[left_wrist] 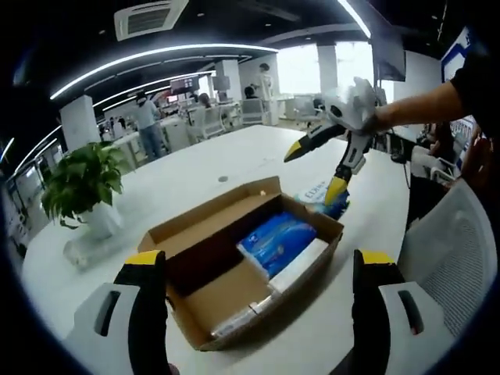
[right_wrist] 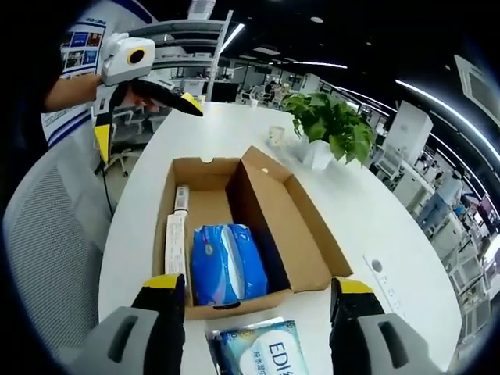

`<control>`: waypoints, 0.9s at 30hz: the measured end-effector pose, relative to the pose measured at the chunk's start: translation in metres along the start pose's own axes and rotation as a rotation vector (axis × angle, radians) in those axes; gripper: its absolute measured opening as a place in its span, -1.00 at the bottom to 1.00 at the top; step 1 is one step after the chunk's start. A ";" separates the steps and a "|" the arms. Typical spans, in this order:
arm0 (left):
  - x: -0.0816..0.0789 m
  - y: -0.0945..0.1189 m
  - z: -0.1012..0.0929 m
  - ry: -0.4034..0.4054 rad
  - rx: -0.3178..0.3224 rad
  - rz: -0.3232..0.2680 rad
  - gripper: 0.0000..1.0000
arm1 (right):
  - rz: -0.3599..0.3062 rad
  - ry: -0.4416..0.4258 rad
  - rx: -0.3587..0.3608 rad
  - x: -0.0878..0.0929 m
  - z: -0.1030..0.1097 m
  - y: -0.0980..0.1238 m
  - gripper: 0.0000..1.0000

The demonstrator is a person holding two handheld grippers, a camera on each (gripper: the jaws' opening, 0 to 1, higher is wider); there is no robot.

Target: Operate the shoe box by opening the lid, removing the specified soft item, and placing it in the target area until the item is outside and the box remains undamaged.

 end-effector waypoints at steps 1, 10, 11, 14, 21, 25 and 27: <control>0.002 0.002 0.000 0.005 -0.008 -0.002 0.98 | -0.002 0.001 0.000 0.000 0.000 -0.001 0.47; 0.018 0.028 0.004 0.037 -0.058 -0.040 0.96 | -0.002 0.028 0.005 -0.004 0.002 -0.016 0.34; 0.020 0.030 0.004 0.042 -0.062 -0.041 0.96 | -0.003 0.034 0.004 -0.005 0.003 -0.018 0.33; 0.030 0.037 0.003 0.048 -0.079 -0.029 0.96 | 0.000 0.057 0.002 -0.006 0.006 -0.024 0.21; 0.043 0.040 -0.002 0.056 -0.099 -0.019 0.95 | 0.014 0.089 -0.008 -0.008 0.011 -0.038 0.08; 0.049 0.043 -0.009 0.034 -0.102 -0.007 0.95 | 0.028 0.114 0.000 -0.006 0.012 -0.044 0.05; 0.051 0.045 -0.013 0.040 -0.106 -0.010 0.95 | 0.038 0.126 0.018 -0.005 0.009 -0.048 -0.01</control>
Point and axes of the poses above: the point that each gripper's makers call its tool centre point, and the gripper's own axes: y roughly backward along the fingers, z roughly to its left, x roughly out of its underside, the point moved 2 cm from there along y, roughly backward along the fingers, and after that the axes turned 1 degree about -y, right-handed, at the moved point
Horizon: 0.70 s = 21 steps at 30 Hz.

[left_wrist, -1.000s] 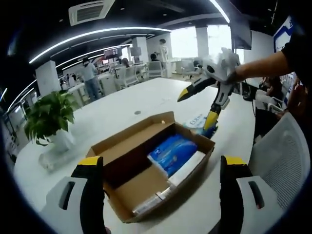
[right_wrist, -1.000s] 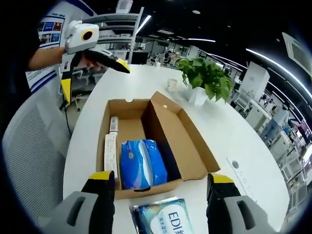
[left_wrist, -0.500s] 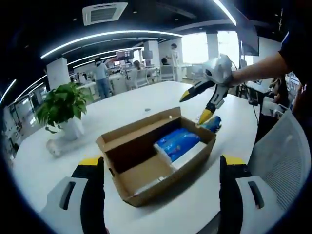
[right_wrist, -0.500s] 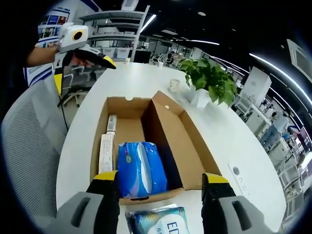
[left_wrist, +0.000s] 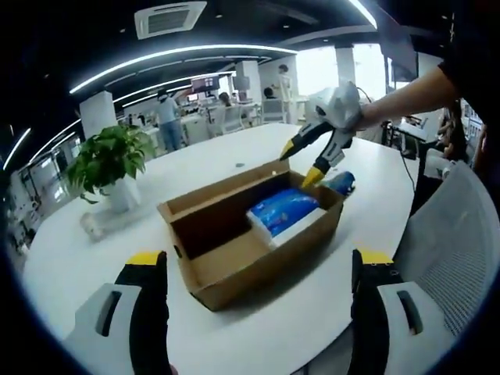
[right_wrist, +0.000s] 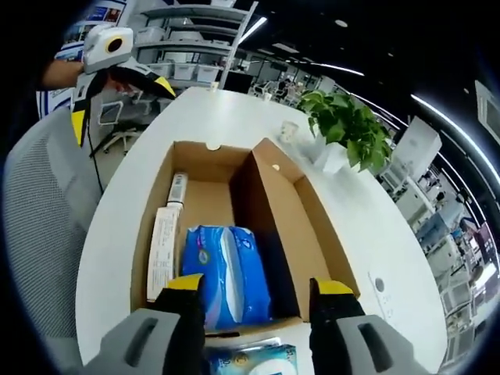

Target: Operate the shoe box by opening the lid, removing the specified soft item, and placing it in the target area until the item is outside and the box remains undamaged.

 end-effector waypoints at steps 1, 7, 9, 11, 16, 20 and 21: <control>0.001 0.001 -0.002 0.004 -0.001 -0.002 0.95 | 0.001 0.000 0.004 0.000 -0.001 -0.001 -0.03; 0.014 0.002 -0.010 0.019 0.002 0.016 0.94 | 0.017 -0.003 0.013 0.001 0.000 -0.010 -0.15; 0.018 0.004 -0.013 0.022 0.000 0.020 0.94 | 0.023 0.004 0.021 0.002 0.000 -0.014 -0.19; 0.020 0.007 -0.015 0.031 -0.001 0.020 0.93 | 0.029 0.009 0.028 0.002 0.000 -0.018 -0.22; 0.028 0.014 -0.019 0.053 -0.020 0.017 0.91 | 0.034 0.012 0.039 0.001 0.000 -0.026 -0.34; 0.035 0.020 -0.023 0.077 -0.032 0.013 0.89 | 0.049 0.020 0.051 0.001 0.000 -0.033 -0.43; 0.036 0.020 -0.023 0.088 -0.039 0.015 0.89 | 0.054 0.024 0.055 0.001 0.001 -0.035 -0.47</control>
Point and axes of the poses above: the point that each gripper's makers call its tool centre point, and the gripper's own axes: y roughly backward along the fingers, z roughly to its left, x roughly out of its underside, the point moved 2 cm from there along y, roughly backward along the fingers, and after that the axes turned 1 degree about -y, right-handed, at the moved point
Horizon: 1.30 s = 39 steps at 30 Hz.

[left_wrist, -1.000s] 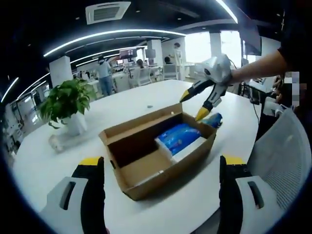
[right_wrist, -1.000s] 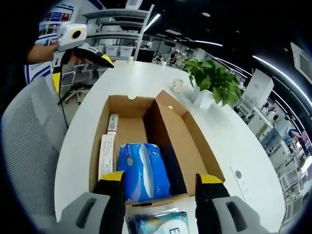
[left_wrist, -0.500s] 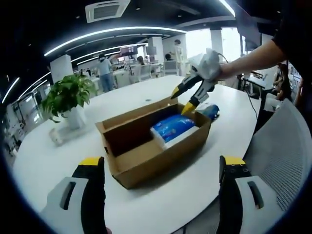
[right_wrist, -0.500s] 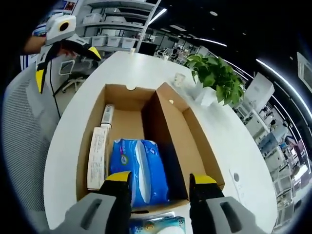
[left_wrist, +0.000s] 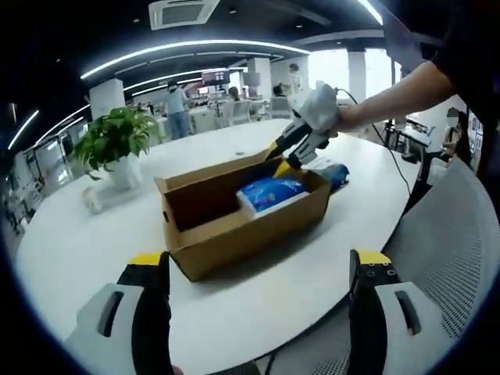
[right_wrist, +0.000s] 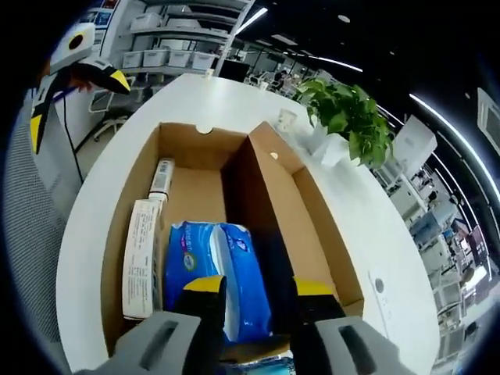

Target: Operate the shoe box by opening the lid, removing the specified soft item, and placing it in the target area until the item is outside and the box remains undamaged.

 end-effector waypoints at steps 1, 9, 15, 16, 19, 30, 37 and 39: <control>0.003 0.000 0.000 0.008 -0.005 0.003 0.89 | 0.001 0.000 0.000 0.000 0.000 -0.001 -0.48; -0.002 0.007 0.002 0.070 -0.053 -0.029 0.88 | 0.031 -0.005 0.003 0.003 0.004 -0.014 -0.62; 0.000 0.004 -0.004 0.087 -0.052 -0.033 0.89 | 0.055 0.004 -0.003 0.007 0.007 -0.022 -0.75; 0.002 0.003 -0.004 0.076 -0.054 -0.022 0.89 | 0.065 0.013 -0.001 0.008 0.007 -0.024 -0.75; 0.001 0.002 -0.004 0.064 -0.057 -0.028 0.90 | 0.071 0.026 -0.008 0.008 0.007 -0.027 -0.83; 0.001 0.003 0.004 0.128 -0.071 -0.072 0.83 | 0.093 0.123 0.007 0.006 0.008 -0.031 -1.00; 0.001 0.003 0.003 0.123 -0.069 -0.068 0.82 | 0.085 0.137 0.029 0.003 0.005 -0.027 -1.00; 0.002 0.003 0.002 0.119 -0.066 -0.067 0.81 | 0.082 0.137 0.031 0.003 0.005 -0.026 -1.00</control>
Point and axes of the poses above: the point that each gripper's makers call its tool centre point, and the gripper's own axes: y roughly backward along the fingers, z roughly to its left, x roughly out of its underside, the point moved 2 cm from there along y, roughly backward along the fingers, and after that the axes turned 1 degree about -y, right-handed, at the moved point
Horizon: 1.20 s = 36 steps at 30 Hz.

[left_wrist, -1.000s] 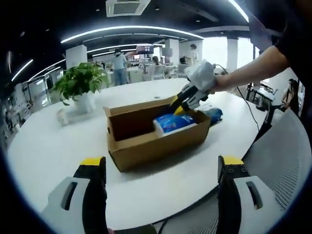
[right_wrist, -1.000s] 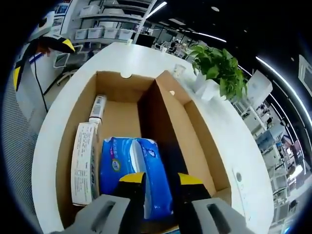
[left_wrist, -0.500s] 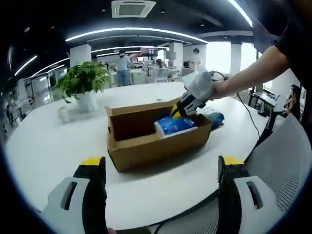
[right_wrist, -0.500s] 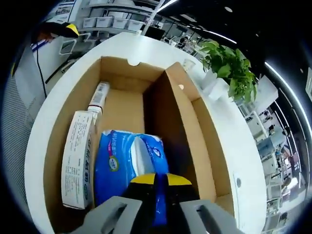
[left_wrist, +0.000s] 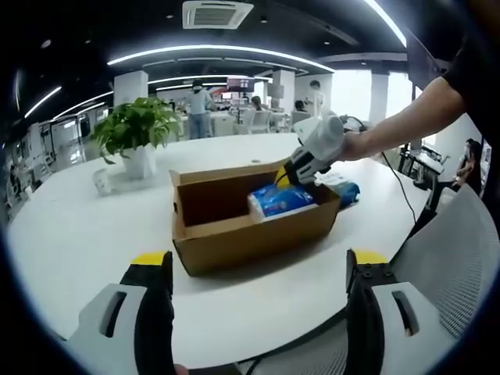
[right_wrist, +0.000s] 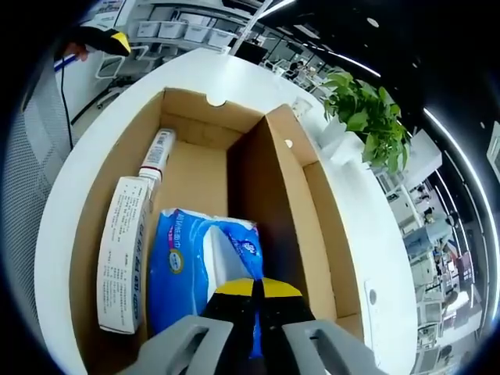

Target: Operate the shoe box by opening the lid, removing the specified soft item, and placing it in the target area until the item is outside and the box remains undamaged.

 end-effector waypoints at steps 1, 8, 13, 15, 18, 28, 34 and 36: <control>0.000 0.000 0.000 -0.001 0.001 0.000 0.80 | -0.003 -0.001 0.002 0.000 0.000 0.001 -1.00; 0.000 0.000 -0.001 -0.013 -0.001 0.002 0.81 | -0.013 -0.015 0.013 -0.001 -0.003 0.005 -1.00; 0.000 0.000 -0.001 -0.010 -0.004 -0.001 0.82 | -0.023 -0.026 0.022 -0.004 -0.003 0.008 -1.00; 0.000 0.000 0.000 -0.009 -0.005 0.003 0.81 | -0.030 -0.027 0.026 -0.006 -0.002 0.010 -1.00; 0.000 0.000 0.001 -0.015 -0.009 0.004 0.81 | -0.042 -0.031 0.034 -0.010 -0.003 0.013 -1.00; -0.002 0.001 0.003 -0.016 -0.019 -0.009 0.81 | -0.057 -0.033 0.059 -0.017 -0.006 0.023 -1.00; -0.002 0.001 0.001 -0.021 -0.011 -0.010 0.82 | -0.080 -0.018 0.077 -0.024 -0.010 0.033 -1.00; -0.002 0.001 0.001 -0.020 -0.011 -0.011 0.82 | -0.085 -0.005 0.085 -0.027 -0.012 0.036 -1.00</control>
Point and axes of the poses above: the point that each gripper's makers call its tool centre point, and the gripper's own axes: y roughly backward along the fingers, z roughly to its left, x roughly out of its underside, the point moved 2 cm from there along y, roughly backward along the fingers, and after that the axes turned 1 degree about -y, right-handed, at the moved point
